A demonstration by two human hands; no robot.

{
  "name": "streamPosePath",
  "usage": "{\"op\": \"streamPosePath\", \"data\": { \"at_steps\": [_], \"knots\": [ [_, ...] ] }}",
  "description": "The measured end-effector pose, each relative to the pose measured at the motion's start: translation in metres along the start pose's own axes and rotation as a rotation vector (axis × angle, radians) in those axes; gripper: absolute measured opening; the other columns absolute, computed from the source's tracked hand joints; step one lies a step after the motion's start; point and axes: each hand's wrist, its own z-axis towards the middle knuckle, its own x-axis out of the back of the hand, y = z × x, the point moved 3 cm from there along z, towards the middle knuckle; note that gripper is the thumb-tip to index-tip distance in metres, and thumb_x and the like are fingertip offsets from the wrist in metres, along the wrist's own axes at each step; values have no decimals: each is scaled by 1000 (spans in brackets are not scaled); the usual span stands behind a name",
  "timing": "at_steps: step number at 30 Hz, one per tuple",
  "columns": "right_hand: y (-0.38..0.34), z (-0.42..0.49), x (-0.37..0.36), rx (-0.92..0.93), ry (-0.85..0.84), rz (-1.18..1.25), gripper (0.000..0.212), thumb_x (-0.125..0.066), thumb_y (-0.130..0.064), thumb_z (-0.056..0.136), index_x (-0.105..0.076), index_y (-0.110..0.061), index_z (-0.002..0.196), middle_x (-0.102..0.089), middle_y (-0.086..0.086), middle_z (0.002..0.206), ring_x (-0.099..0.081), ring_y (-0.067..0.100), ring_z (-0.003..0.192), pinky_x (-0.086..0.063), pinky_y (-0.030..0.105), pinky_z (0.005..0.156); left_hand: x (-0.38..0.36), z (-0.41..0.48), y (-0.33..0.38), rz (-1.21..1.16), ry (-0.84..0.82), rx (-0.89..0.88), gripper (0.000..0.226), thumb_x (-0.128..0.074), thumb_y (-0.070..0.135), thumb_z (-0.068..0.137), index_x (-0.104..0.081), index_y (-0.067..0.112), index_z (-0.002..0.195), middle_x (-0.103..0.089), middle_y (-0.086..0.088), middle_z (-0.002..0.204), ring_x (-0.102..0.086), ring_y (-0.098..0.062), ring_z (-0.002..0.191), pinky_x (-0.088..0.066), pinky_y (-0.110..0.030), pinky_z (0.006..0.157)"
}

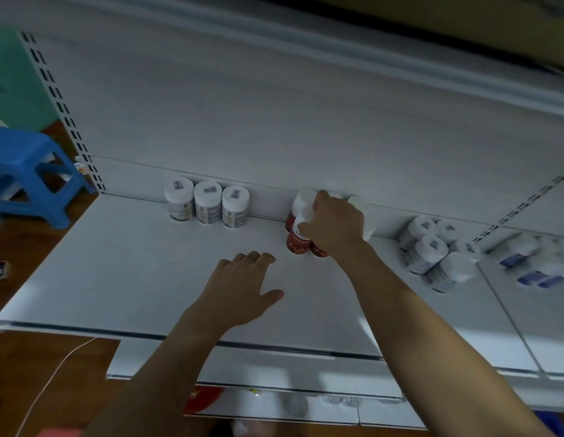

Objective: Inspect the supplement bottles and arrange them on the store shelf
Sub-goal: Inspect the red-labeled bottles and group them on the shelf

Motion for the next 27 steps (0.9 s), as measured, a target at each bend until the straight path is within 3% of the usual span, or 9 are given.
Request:
{"op": "streamPosePath", "data": {
  "at_steps": [4,9,12,17,22,27],
  "knots": [
    [2,-4,7,78,-8,24,53,-69,-42,83,-52,-13,125,-54,8,122,-52,26,114,-47,38,88,-1,1,2,2,4,-29,62,-50,57,92,-35,26,144,-50,4,137,-48,-16,123,-37,-35,101],
    [32,-9,21,132,17,-150,61,-66,-51,84,-50,-18,134,-53,7,129,-45,29,119,-36,39,96,-3,0,2,47,4,-54,63,-48,58,93,-34,24,144,-49,4,138,-49,-17,123,-36,-35,101],
    [41,-9,13,144,-39,-301,56,-61,-50,88,-48,-19,134,-56,5,129,-46,28,119,-33,39,97,-4,0,6,53,3,-66,63,-47,57,93,-34,23,145,-48,2,138,-48,-18,124,-36,-36,102],
    [38,-9,5,160,50,-262,51,-61,-47,89,-49,-20,130,-59,4,125,-47,27,117,-32,38,96,-3,-3,13,124,26,-91,62,-44,58,94,-33,23,144,-49,3,136,-48,-18,124,-36,-36,103],
    [49,-37,13,148,150,-38,51,-69,-43,82,-54,-19,125,-60,5,121,-45,28,116,-31,36,93,3,-11,20,187,50,-67,62,-41,59,95,-32,24,145,-46,4,140,-43,-18,129,-32,-37,108],
    [77,-92,33,8,160,584,44,-76,-31,79,-58,-25,119,-58,-1,114,-57,20,105,-47,35,88,4,-25,56,108,82,-60,68,-41,60,95,-20,26,150,-35,6,150,-33,-15,137,-23,-34,114]
  ]
}}
